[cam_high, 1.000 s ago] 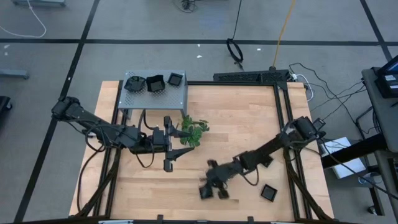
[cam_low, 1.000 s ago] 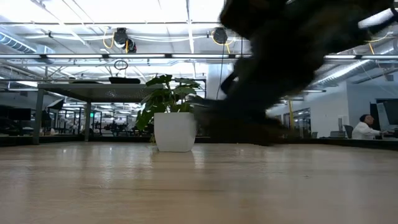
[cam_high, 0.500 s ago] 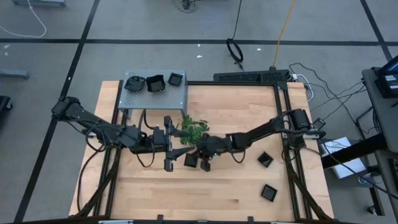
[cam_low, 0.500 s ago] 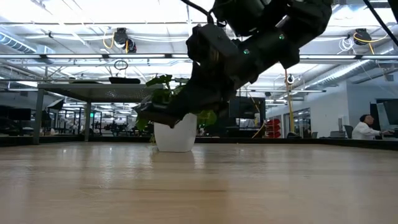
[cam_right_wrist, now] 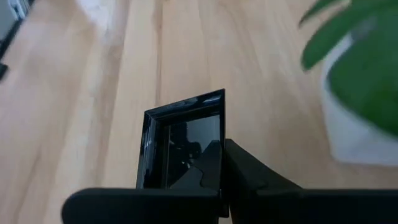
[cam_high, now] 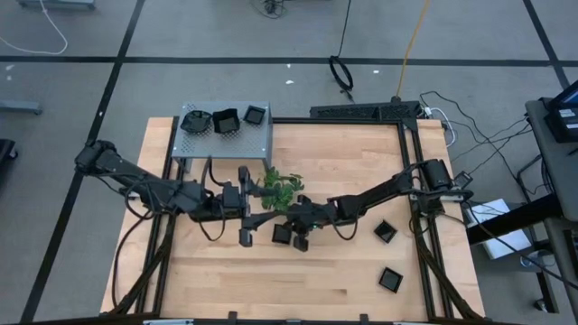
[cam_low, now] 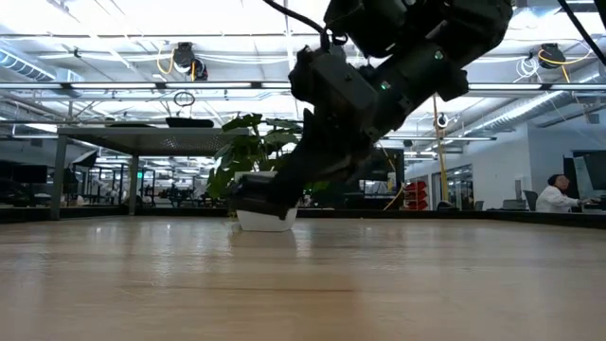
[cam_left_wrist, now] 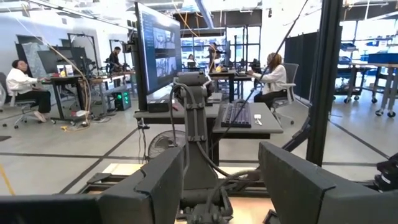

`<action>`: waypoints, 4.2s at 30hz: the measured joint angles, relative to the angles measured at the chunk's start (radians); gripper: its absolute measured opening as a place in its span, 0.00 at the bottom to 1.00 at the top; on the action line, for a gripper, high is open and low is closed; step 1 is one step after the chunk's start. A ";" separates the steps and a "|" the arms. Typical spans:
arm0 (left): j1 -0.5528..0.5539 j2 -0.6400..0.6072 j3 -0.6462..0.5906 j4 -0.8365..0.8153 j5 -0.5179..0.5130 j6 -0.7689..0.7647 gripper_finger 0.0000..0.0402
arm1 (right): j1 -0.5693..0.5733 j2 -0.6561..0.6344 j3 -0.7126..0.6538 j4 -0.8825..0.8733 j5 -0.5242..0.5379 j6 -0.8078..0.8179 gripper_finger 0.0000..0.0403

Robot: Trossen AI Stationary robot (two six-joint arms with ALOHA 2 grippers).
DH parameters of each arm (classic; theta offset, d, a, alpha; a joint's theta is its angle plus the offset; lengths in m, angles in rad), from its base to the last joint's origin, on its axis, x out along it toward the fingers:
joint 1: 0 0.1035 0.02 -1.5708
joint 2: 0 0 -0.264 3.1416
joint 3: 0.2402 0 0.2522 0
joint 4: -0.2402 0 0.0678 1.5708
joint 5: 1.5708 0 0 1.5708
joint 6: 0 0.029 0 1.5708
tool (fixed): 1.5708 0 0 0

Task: Pick & Place Mini shaped plates
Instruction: Move the square plate to the center of the table

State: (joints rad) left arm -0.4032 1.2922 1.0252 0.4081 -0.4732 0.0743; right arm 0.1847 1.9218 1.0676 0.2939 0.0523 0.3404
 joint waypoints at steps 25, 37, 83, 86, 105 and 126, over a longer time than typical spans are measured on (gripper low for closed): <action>0.005 0.000 0.000 0.015 0.000 0.000 0.53 | -0.002 -0.036 0.000 0.008 -0.052 0.110 0.35; 0.005 0.000 0.000 0.013 0.000 0.028 0.53 | 0.061 -0.414 0.000 -0.664 -0.027 0.119 0.31; 0.071 0.000 0.000 0.015 -0.032 0.131 0.53 | 0.223 -0.555 -0.411 -1.072 -0.191 0.936 0.26; 0.071 0.000 0.000 0.015 -0.032 0.131 0.53 | 0.223 -0.556 -0.406 -1.054 -0.191 0.939 0.17; 0.071 0.000 0.000 0.015 -0.032 0.126 0.53 | 0.223 -0.522 -0.285 -0.341 0.034 0.038 0.01; 0.070 0.000 0.000 0.013 -0.032 0.021 0.53 | 0.097 -0.204 -0.284 -0.043 0.080 -0.304 0.06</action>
State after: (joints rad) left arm -0.3334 1.2926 1.0252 0.4210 -0.5049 0.0948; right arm 0.2816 1.7180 0.7834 0.2504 0.1323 0.0364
